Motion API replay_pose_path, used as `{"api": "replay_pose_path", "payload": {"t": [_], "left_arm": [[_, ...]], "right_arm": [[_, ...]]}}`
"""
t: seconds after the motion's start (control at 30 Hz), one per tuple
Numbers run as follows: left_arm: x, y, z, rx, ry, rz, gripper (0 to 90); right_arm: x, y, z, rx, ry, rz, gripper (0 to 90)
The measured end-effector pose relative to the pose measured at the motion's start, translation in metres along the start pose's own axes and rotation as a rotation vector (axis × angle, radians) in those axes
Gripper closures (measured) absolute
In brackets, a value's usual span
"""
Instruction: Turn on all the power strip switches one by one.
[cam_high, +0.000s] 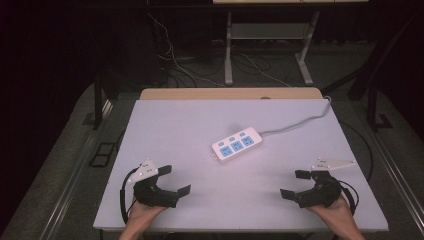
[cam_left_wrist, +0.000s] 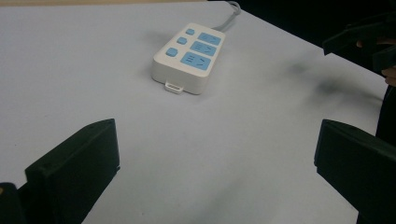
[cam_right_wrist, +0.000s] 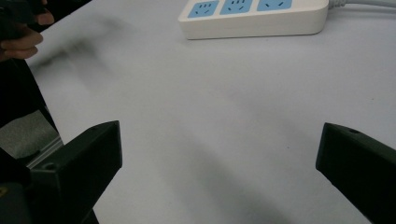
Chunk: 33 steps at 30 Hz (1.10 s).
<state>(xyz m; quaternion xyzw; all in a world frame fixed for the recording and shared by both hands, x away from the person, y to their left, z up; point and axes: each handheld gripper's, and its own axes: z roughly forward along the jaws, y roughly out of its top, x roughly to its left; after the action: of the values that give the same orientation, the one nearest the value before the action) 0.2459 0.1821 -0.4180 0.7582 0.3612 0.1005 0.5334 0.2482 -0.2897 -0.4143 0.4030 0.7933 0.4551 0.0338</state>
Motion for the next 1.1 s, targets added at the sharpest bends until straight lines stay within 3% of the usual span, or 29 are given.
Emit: {"api": "replay_pose_path", "payload": {"t": [1.1], "left_arm": [[0.001, -0.001, 0.002, 0.028, -0.027, -0.011, 0.0]], "right_arm": [[-0.002, 0.057, 0.003, 0.019, 0.013, -0.069, 0.3]]}}
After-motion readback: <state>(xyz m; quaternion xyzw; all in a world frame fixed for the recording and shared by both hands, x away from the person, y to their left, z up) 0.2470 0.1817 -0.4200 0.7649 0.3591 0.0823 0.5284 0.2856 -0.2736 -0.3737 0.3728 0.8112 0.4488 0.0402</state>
